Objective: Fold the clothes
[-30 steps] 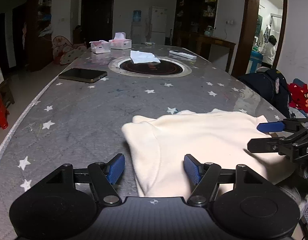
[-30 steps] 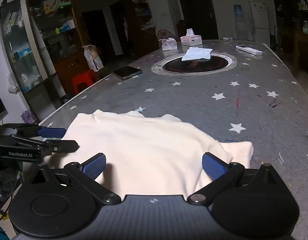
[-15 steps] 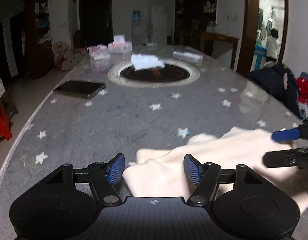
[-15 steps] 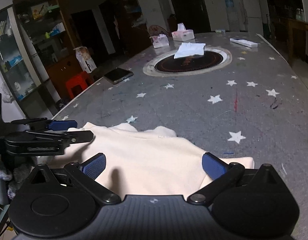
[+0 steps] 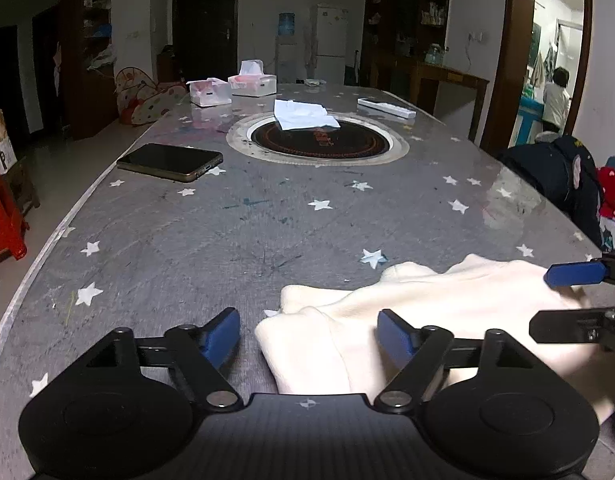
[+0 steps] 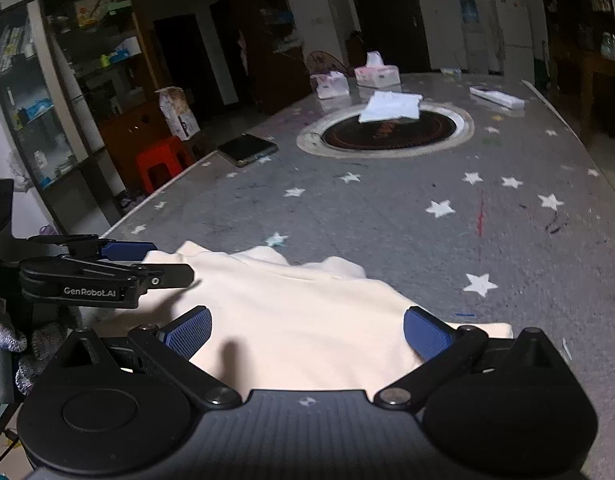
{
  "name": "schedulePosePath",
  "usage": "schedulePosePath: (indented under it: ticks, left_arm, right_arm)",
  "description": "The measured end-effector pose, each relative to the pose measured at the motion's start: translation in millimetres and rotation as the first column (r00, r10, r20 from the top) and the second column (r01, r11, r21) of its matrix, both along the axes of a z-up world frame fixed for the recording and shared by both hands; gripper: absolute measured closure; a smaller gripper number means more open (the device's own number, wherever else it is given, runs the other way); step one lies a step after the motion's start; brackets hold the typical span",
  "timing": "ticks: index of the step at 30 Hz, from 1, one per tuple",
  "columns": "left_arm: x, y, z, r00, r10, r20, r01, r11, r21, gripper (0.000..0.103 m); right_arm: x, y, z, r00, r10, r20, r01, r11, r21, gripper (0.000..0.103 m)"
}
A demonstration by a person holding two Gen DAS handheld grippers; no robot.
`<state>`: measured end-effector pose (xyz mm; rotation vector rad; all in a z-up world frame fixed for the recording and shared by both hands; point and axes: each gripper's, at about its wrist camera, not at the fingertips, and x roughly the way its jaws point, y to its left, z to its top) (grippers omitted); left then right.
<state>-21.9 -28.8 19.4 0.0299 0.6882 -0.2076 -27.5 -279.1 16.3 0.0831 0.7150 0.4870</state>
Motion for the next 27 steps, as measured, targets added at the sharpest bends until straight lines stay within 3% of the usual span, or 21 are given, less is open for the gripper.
schedulePosePath:
  ticks: [13, 20, 27]
  left_arm:
    - [-12, 6, 3, 1.0, 0.02, -0.007, -0.02, 1.0, -0.009, 0.008]
    - [-19, 10, 2, 1.0, 0.028, -0.011, -0.028, 0.999, -0.017, 0.004]
    - [-29, 22, 1, 0.998, 0.06, -0.02, -0.061, 0.998, -0.026, 0.004]
  right_arm:
    - [-46, 41, 13, 0.983, 0.157, 0.1, -0.145, 0.982, -0.117, 0.0]
    - [-67, 61, 8, 0.968, 0.219, 0.122, -0.193, 0.962, -0.195, 0.0]
    - [-75, 70, 7, 0.962, 0.245, 0.124, -0.214, 0.953, -0.216, 0.003]
